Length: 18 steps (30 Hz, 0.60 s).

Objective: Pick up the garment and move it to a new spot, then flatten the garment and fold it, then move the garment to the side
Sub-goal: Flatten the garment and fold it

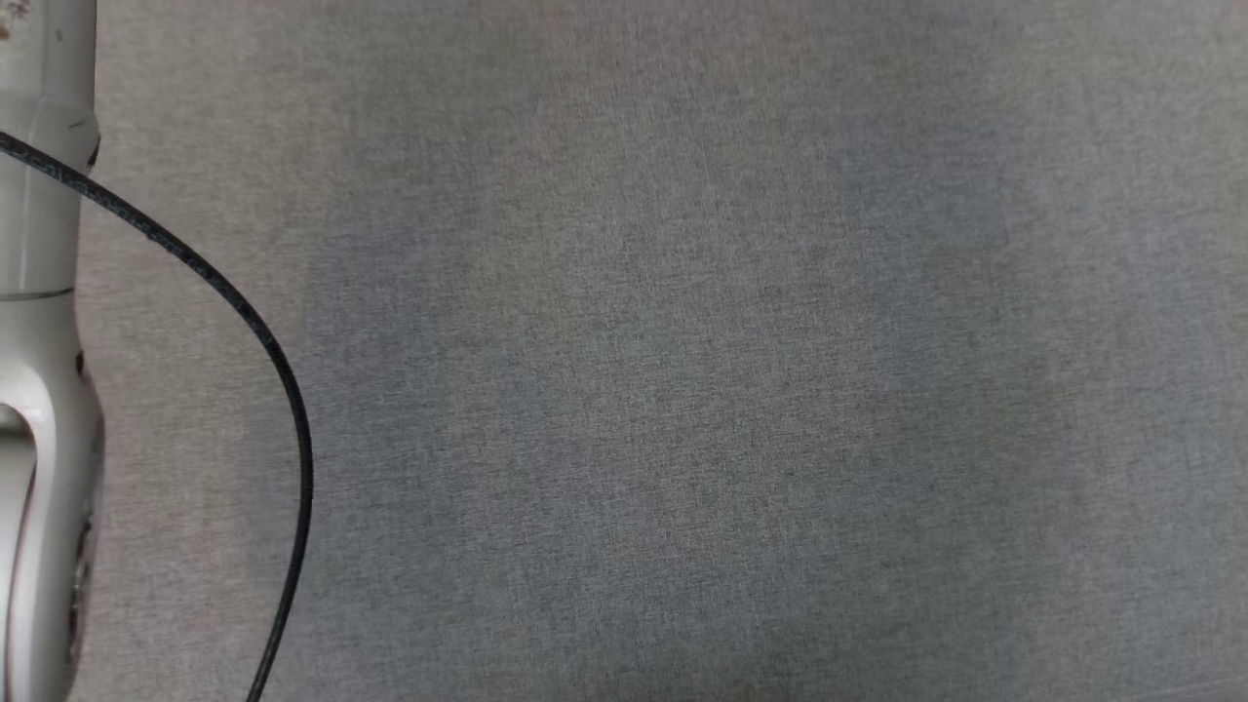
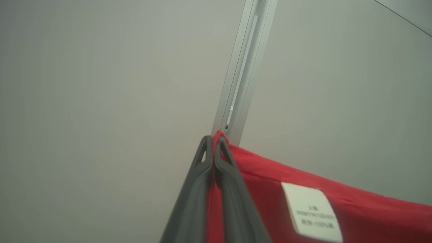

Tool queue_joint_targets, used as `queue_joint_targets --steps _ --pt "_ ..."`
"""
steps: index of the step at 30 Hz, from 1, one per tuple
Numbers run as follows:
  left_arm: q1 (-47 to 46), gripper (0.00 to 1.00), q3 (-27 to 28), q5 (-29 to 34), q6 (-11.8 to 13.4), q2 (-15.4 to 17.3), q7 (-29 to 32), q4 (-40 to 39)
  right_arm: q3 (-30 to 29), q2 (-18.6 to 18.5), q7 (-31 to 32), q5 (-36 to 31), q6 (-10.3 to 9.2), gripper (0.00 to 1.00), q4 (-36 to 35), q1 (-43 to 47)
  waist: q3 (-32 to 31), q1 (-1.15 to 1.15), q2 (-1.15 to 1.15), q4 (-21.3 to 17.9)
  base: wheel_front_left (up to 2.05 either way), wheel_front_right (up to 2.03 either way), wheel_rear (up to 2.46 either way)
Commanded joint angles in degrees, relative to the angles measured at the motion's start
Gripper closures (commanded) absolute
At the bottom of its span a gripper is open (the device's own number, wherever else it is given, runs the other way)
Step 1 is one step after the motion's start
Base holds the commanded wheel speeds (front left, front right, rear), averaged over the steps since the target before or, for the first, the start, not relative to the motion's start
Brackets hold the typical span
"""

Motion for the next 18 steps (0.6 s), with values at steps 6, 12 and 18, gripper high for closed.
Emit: queue_joint_targets --steps 6,12,18 --pt "3.4 1.0 3.31 6.07 -2.43 -2.25 -0.23 -0.31 1.21 1.34 -0.97 1.2 0.13 1.0 -1.32 7.78 4.14 0.0 0.0 -0.27 0.0 0.0 0.0" --pt "11.46 1.0 4.42 11.75 -6.82 -4.05 -0.26 1.46 0.46 2.02 -0.94 1.63 0.13 1.0 -1.33 19.52 4.51 0.0 0.0 0.19 0.0 0.0 0.0" --pt "19.53 1.0 5.46 15.4 -9.65 -5.18 -0.27 3.37 1.33 1.45 -0.96 4.07 0.13 1.0 -1.65 30.5 1.49 0.0 0.0 0.83 0.0 0.0 0.0"
